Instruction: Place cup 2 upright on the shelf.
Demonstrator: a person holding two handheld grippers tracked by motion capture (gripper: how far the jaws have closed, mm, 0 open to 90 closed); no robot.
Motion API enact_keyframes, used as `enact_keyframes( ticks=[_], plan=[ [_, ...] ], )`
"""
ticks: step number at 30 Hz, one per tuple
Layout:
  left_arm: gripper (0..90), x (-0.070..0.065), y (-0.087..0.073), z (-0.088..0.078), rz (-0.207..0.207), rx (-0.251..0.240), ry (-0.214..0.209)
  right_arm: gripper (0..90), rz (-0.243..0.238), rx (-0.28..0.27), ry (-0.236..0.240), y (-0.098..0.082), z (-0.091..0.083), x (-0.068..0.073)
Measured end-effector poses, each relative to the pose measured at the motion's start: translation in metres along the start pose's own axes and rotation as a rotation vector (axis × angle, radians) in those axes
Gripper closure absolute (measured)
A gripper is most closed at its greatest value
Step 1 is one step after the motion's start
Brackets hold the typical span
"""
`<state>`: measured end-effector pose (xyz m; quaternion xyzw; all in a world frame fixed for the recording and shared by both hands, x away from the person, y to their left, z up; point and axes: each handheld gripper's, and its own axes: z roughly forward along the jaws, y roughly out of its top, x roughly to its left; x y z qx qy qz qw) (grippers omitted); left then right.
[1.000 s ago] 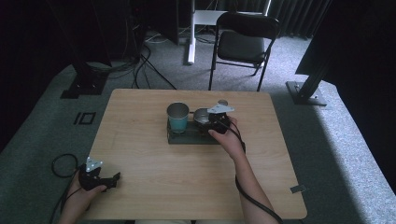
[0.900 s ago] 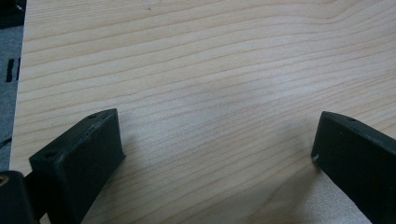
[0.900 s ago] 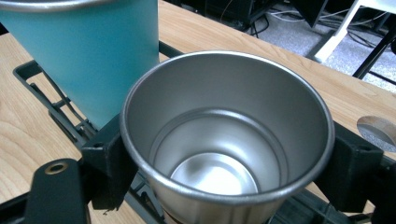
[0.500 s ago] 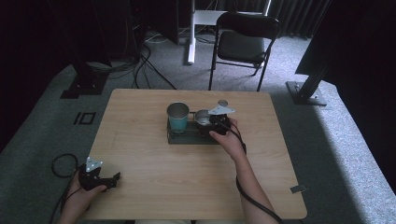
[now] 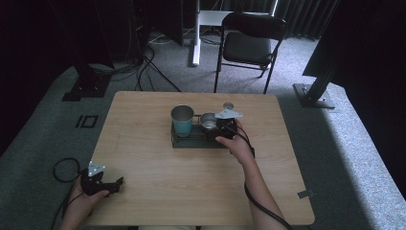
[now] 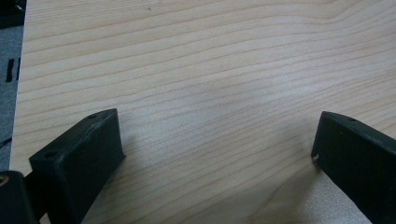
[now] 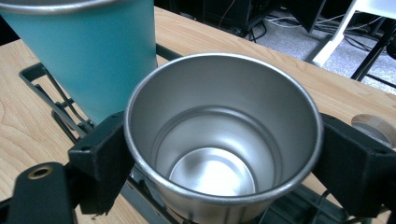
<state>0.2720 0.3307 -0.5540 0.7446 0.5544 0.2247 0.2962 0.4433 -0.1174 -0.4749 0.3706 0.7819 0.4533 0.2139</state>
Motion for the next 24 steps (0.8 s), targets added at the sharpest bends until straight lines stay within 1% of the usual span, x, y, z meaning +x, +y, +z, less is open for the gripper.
enact_keyframes(
  ticks=[11,24],
  plan=[
    [2.5,0.0,0.0,0.0,0.0,0.0,0.0,12.7,-0.012,-0.008,-0.003,-0.003,-0.013,-0.001],
    [2.5,0.0,0.0,0.0,0.0,0.0,0.0,12.7,0.006,-0.017,-0.008,-0.012,-0.023,-0.007]
  ],
)
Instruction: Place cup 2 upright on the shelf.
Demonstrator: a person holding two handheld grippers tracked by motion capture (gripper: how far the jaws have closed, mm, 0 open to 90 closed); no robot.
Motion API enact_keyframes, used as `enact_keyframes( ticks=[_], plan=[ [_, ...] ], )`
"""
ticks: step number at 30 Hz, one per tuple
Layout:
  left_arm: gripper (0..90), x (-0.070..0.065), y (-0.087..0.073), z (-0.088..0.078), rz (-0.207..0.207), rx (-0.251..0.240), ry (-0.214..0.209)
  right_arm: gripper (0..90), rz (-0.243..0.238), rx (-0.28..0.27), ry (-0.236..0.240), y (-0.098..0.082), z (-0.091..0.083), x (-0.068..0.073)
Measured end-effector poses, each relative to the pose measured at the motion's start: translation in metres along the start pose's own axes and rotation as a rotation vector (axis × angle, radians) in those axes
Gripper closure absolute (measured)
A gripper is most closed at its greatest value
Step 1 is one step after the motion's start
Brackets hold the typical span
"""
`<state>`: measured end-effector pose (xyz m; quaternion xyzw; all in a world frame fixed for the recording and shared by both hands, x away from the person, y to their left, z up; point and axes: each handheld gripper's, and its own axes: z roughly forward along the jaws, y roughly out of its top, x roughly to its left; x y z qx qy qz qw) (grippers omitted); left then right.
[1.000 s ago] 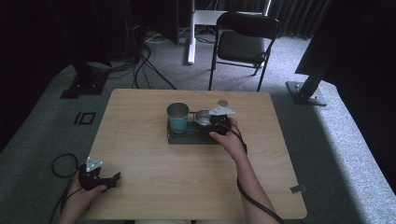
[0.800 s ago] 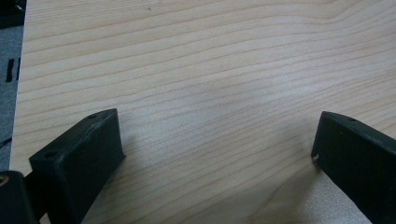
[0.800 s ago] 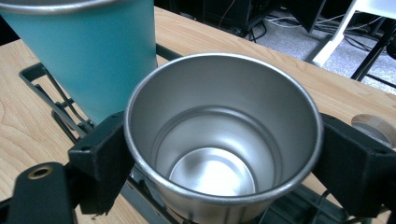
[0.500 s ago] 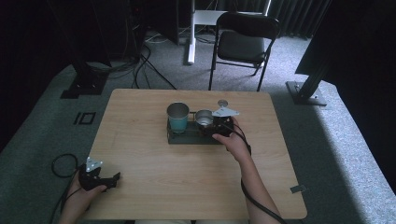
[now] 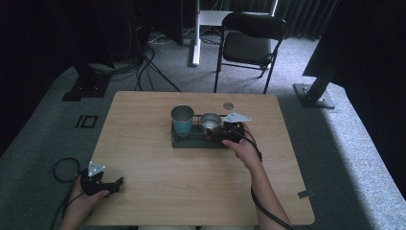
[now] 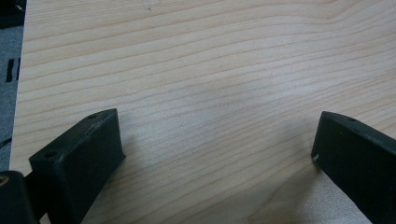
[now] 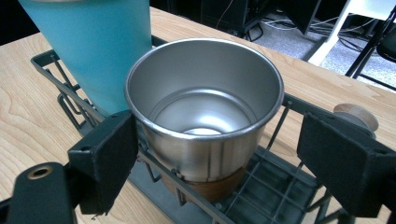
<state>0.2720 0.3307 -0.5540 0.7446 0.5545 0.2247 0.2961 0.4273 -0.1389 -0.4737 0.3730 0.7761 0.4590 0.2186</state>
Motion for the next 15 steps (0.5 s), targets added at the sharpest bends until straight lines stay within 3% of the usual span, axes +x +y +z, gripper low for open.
enact_keyframes(
  ticks=[15],
  plan=[
    [2.5,0.0,0.0,0.0,0.0,0.0,0.0,12.7,-0.001,-0.007,-0.014,-0.011,-0.016,-0.005]
  ],
)
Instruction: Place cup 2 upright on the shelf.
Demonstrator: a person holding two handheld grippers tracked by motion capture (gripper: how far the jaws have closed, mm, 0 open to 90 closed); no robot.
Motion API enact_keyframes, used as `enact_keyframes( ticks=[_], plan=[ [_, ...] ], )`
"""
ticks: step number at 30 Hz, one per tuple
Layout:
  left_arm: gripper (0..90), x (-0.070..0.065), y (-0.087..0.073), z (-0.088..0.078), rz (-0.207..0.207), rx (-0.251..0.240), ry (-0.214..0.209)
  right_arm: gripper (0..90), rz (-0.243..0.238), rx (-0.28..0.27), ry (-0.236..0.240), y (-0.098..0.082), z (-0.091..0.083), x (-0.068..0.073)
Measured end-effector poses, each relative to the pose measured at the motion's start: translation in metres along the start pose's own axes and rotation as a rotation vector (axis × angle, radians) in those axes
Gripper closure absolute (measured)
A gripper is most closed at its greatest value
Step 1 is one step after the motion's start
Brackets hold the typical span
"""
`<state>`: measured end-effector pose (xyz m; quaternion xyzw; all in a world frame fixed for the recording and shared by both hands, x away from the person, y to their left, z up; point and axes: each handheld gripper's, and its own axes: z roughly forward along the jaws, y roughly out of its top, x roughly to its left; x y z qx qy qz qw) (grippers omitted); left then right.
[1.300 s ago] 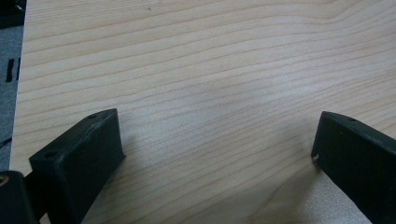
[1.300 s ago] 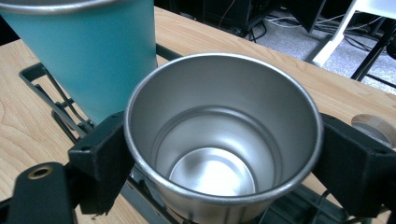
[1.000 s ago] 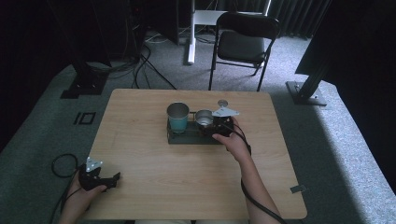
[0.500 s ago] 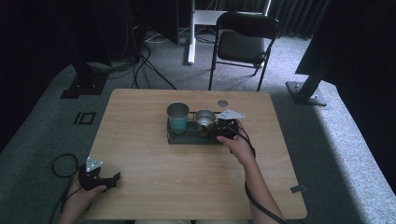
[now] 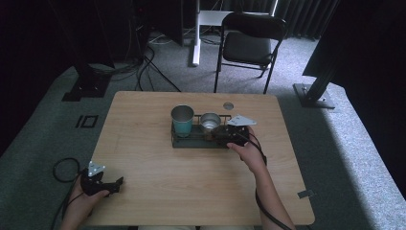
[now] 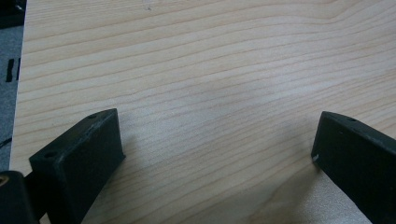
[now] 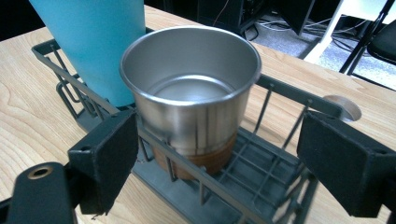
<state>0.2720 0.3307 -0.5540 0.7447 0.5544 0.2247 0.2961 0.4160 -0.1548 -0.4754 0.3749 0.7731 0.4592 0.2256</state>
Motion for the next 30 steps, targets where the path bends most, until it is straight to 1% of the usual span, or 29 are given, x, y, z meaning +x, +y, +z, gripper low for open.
enact_keyframes(
  ticks=[3,9,13,19,22,26,28,30],
  plan=[
    [2.5,0.0,0.0,0.0,0.0,0.0,0.0,12.7,0.004,-0.005,-0.006,-0.003,-0.004,-0.002],
    [2.5,0.0,0.0,0.0,0.0,0.0,0.0,12.8,-0.009,-0.012,-0.024,-0.01,-0.012,-0.007],
    [2.5,0.0,0.0,0.0,0.0,0.0,0.0,12.8,0.004,-0.026,-0.037,-0.015,-0.018,-0.011],
    [2.5,0.0,0.0,0.0,0.0,0.0,0.0,12.9,0.02,-0.026,-0.046,-0.023,-0.024,-0.016],
    [2.5,0.0,0.0,0.0,0.0,0.0,0.0,12.9,0.01,-0.013,-0.074,-0.029,-0.029,-0.017],
    [2.5,0.0,0.0,0.0,0.0,0.0,0.0,12.9,0.017,-0.01,-0.073,-0.036,-0.032,-0.019],
    [2.5,0.0,0.0,0.0,0.0,0.0,0.0,12.9,0.01,0.0,-0.071,-0.041,-0.034,-0.019],
    [2.5,0.0,0.0,0.0,0.0,-0.001,0.0,12.9,0.018,0.0,-0.066,-0.045,-0.036,-0.019]
  ],
)
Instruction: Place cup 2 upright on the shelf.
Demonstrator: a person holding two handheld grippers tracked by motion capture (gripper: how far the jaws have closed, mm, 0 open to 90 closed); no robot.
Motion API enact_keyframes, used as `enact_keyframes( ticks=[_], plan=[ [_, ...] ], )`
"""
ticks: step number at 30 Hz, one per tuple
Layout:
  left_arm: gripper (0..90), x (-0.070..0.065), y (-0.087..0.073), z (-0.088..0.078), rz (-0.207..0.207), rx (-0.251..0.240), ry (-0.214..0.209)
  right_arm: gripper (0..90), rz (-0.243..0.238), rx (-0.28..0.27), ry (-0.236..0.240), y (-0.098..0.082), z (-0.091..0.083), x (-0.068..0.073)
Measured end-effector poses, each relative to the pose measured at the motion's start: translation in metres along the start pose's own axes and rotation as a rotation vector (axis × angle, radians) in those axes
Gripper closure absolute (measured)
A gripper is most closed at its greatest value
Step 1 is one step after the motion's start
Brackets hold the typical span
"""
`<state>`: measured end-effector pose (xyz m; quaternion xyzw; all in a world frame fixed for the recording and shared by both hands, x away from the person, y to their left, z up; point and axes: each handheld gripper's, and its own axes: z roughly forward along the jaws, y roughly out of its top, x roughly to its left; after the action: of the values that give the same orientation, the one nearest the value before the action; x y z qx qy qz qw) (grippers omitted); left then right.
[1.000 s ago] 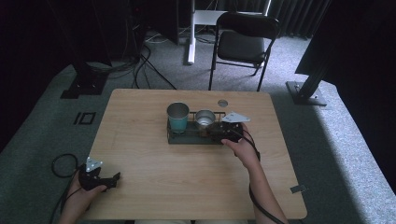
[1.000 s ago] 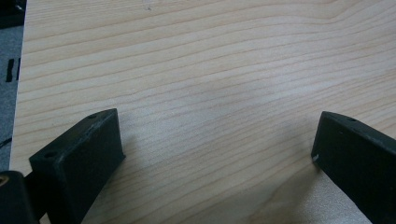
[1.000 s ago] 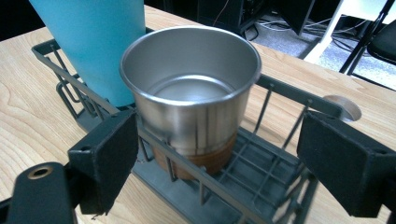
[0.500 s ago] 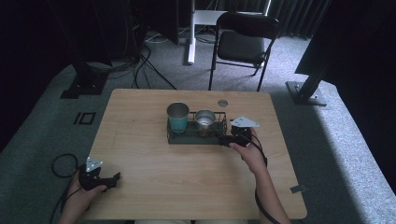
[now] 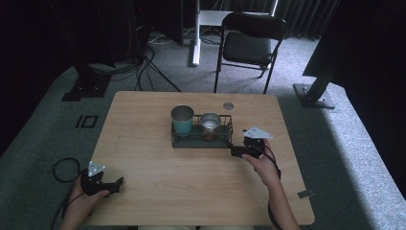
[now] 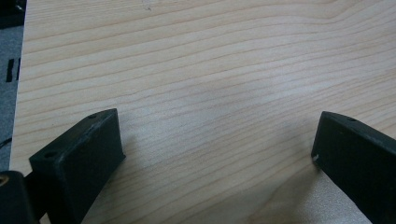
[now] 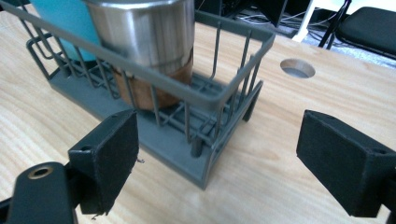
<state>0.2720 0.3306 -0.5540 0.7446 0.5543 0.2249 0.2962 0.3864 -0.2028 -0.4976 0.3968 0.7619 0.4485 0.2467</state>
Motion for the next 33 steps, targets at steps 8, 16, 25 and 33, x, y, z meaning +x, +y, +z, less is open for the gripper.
enact_keyframes(
  ticks=[8,16,25,33],
  plan=[
    [2.5,0.0,0.0,0.0,0.0,0.0,0.0,12.8,0.008,0.029,0.004,-0.014,-0.009,-0.001],
    [2.5,0.0,0.0,0.0,0.0,0.0,0.0,12.8,-0.007,0.062,-0.014,-0.027,-0.017,0.0],
    [2.5,0.0,0.0,0.0,0.0,0.0,0.0,12.8,-0.001,0.087,-0.008,-0.043,-0.026,-0.003],
    [2.5,0.0,0.0,0.0,0.0,0.0,0.0,13.3,-0.02,0.133,0.037,-0.057,-0.037,-0.002]
  ],
)
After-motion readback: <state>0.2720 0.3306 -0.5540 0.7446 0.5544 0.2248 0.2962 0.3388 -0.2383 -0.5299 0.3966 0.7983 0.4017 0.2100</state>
